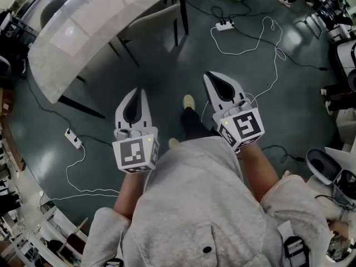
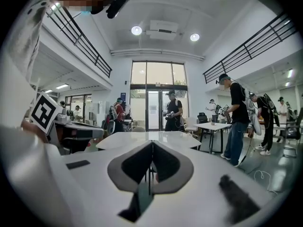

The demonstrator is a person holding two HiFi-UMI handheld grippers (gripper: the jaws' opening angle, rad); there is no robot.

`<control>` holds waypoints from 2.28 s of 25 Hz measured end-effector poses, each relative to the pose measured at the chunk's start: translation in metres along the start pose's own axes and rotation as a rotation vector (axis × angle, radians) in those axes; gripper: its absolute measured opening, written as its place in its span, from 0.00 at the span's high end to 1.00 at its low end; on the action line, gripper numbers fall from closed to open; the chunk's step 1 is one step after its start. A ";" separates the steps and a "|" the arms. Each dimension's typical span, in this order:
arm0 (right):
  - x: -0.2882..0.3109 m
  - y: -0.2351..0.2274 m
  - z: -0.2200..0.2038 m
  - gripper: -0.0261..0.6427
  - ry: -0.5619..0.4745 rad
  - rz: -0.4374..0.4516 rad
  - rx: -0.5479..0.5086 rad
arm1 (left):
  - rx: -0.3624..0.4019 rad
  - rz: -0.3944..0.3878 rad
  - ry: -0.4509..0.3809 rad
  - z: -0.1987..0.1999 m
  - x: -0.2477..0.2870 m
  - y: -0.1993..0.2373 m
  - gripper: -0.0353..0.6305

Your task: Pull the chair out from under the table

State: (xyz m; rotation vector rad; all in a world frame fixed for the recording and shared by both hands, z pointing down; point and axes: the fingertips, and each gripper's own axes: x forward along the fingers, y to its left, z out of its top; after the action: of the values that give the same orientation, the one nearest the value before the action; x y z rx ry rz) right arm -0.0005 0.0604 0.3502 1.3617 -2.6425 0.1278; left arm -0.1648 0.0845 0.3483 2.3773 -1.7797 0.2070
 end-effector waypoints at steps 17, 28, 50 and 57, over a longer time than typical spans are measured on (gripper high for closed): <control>0.093 -0.091 0.013 0.92 0.014 0.040 0.051 | 0.003 0.026 0.053 0.028 0.125 0.011 0.92; 0.130 -0.141 0.018 0.92 0.014 0.071 0.085 | 0.022 0.028 0.062 0.044 0.191 0.001 0.92; 0.192 -0.197 0.020 0.92 0.026 0.168 0.072 | 0.022 0.130 0.085 0.049 0.252 0.012 0.92; 0.215 -0.189 0.020 0.92 0.044 0.189 0.055 | 0.017 0.133 0.116 0.045 0.258 0.031 0.92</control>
State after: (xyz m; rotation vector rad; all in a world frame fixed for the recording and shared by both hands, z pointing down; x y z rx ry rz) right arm 0.0287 -0.2245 0.3708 1.1080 -2.7446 0.2527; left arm -0.1215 -0.1755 0.3592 2.2099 -1.8888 0.3705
